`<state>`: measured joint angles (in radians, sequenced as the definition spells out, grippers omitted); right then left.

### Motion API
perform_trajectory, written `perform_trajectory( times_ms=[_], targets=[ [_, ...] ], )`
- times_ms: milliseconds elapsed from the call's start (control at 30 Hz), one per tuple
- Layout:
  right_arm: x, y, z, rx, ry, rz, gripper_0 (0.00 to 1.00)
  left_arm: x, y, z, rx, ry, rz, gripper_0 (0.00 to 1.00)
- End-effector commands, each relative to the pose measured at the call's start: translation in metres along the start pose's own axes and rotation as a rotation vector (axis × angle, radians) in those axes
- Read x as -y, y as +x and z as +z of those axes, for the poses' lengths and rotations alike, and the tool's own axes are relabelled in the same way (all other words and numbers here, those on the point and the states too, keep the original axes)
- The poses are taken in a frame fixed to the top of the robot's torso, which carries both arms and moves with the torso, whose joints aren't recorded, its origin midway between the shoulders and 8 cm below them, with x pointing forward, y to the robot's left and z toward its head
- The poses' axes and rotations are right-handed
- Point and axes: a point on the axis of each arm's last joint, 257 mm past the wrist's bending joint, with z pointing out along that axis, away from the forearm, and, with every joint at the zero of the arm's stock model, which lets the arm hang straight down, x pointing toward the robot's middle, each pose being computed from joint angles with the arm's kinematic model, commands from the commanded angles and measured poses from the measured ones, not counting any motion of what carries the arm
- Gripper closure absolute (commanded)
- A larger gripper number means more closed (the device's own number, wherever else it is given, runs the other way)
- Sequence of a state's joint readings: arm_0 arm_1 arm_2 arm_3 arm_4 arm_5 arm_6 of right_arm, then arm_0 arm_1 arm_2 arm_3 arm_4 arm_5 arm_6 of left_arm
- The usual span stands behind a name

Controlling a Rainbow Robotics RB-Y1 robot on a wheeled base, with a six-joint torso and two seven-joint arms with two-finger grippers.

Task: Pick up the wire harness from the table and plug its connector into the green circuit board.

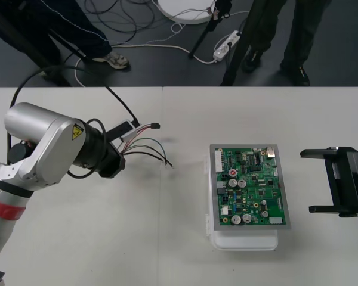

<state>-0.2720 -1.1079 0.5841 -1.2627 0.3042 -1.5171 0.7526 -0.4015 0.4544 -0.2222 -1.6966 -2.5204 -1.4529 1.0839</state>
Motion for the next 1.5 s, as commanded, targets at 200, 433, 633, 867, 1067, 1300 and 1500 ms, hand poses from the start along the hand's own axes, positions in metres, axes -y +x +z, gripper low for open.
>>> perform_trajectory(
  times_ms=[200,433,633,867,1067,1300,1500],
  targets=[
    [-0.002,-0.009,0.011,0.029,-0.042,0.021,0.00,-0.007,-0.034,-0.048,0.222,-0.025,0.009,1.00],
    [-0.001,-0.008,0.010,0.026,-0.039,0.024,0.00,-0.002,-0.056,-0.077,0.332,0.002,0.006,1.00],
    [-0.001,-0.008,0.010,0.026,-0.039,0.030,0.00,0.005,-0.074,-0.101,0.421,0.044,0.004,1.00],
    [-0.001,-0.008,0.010,0.025,-0.038,0.034,0.00,0.014,-0.092,-0.129,0.518,0.081,0.016,1.00],
    [-0.001,-0.008,0.011,0.026,-0.039,0.040,0.00,0.029,-0.108,-0.139,0.586,0.108,0.031,1.00],
    [-0.001,-0.008,0.010,0.025,-0.038,0.044,0.00,0.051,-0.127,-0.139,0.666,0.127,0.093,1.00],
    [-0.001,-0.008,0.010,0.025,-0.038,0.044,0.00,0.063,-0.135,-0.139,0.705,0.128,0.175,1.00]
  ],
)
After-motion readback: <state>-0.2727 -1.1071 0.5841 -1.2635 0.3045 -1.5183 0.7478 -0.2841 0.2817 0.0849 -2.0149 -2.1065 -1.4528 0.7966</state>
